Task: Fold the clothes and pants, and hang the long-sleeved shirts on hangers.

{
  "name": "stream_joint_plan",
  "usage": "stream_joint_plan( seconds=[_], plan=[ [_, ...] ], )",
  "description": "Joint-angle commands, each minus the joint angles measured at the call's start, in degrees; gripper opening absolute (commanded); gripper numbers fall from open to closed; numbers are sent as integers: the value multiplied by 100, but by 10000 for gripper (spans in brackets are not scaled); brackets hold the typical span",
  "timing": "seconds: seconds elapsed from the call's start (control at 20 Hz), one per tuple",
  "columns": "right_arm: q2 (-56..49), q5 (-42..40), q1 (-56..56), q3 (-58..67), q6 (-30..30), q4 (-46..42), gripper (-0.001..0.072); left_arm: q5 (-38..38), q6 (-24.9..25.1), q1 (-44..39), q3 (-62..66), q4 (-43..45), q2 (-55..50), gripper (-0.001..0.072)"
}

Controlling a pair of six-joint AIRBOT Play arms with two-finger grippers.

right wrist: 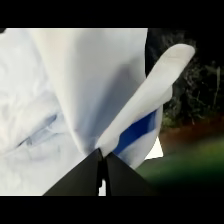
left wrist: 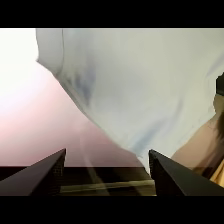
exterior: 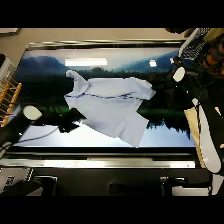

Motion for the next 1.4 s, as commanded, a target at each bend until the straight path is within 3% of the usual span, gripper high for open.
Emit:
stream_joint_plan(
  seconds=[0.0, 0.2, 0.5, 0.8, 0.85, 0.9, 0.95, 1.15, 1.35],
  plan=[
    [39, 365, 0, 2, -22, -2, 39, 1528, -688, -1093, -811, -577, -15, 604],
    [111, 411, -2, 2, -20, -2, 39, 2065, -1432, -1821, -796, -752, -595, 604],
    [153, 446, 0, 2, -20, -2, 39, 2874, -1419, -2433, -678, -1263, -1250, 604],
    [175, 483, 0, 2, -20, -4, 39, 2957, -1414, -2452, -90, -1266, -1895, 602],
    [175, 494, 0, 2, -22, -4, 39, 2933, -1392, -2450, 24, -1263, -1989, 574],
    [175, 498, 0, 2, -20, -4, 39, 2883, -1309, -2446, 131, -1263, -2024, 321],
    [190, 505, -2, 2, -20, -4, 39, 2861, -1119, -2420, 219, -1263, -2002, 14],
    [490, 199, -2, 2, -20, -361, 38, 2120, 387, -1808, 636, -1257, -1547, 12],
    [1419, -728, -2, 9, -160, -1353, 38, 1231, 2063, -295, 1462, -1169, -262, 12]
  ],
)
